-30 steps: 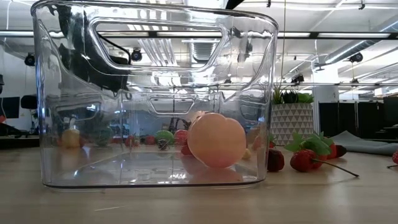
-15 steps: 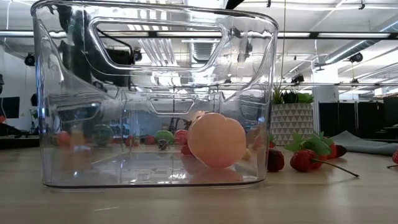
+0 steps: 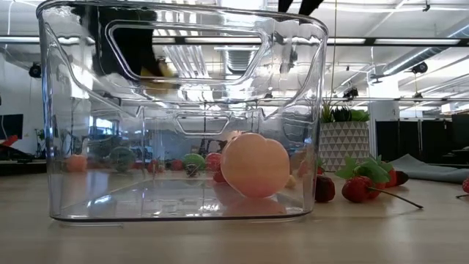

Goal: Pick and placing Produce into tupperware
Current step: Put the yellow pineapple into the transparent bin

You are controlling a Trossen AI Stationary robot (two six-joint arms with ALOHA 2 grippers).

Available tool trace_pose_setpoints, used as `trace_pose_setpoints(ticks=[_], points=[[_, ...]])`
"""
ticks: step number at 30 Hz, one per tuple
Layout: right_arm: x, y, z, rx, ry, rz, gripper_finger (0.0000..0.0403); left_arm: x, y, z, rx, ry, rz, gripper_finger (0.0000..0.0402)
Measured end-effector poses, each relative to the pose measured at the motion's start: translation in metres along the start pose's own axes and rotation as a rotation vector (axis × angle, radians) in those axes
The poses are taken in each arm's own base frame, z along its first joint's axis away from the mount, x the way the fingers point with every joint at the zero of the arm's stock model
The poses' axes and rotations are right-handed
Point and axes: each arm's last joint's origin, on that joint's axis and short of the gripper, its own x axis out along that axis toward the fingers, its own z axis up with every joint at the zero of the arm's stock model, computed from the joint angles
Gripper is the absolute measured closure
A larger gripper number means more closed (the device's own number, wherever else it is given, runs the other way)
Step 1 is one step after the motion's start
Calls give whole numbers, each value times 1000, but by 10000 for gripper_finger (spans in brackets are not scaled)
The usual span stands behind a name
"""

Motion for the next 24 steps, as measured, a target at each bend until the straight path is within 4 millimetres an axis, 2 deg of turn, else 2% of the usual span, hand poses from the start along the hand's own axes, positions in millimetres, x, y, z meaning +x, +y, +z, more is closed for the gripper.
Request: trace_pose_setpoints(ticks=[3, 7, 10, 15, 21, 24], points=[[-1, 1, -2, 43, 9, 16, 120, -18, -19, -1, 73, -63, -194, 226], [-2, 2, -3, 114, 20, 31, 120, -20, -38, -6, 165, -61, -345, 217], [-2, 3, -3, 157, 27, 35, 121, -7, -52, -16, 226, 6, -393, 215], [-1, 3, -3, 179, 36, 42, 121, 27, -70, -38, 258, 184, -371, 214], [-1, 3, -3, 135, 36, 43, 122, 46, -103, -27, 260, 209, -369, 213], [-1, 3, -3, 98, 35, 44, 121, 62, -118, -24, 268, 269, -358, 213]])
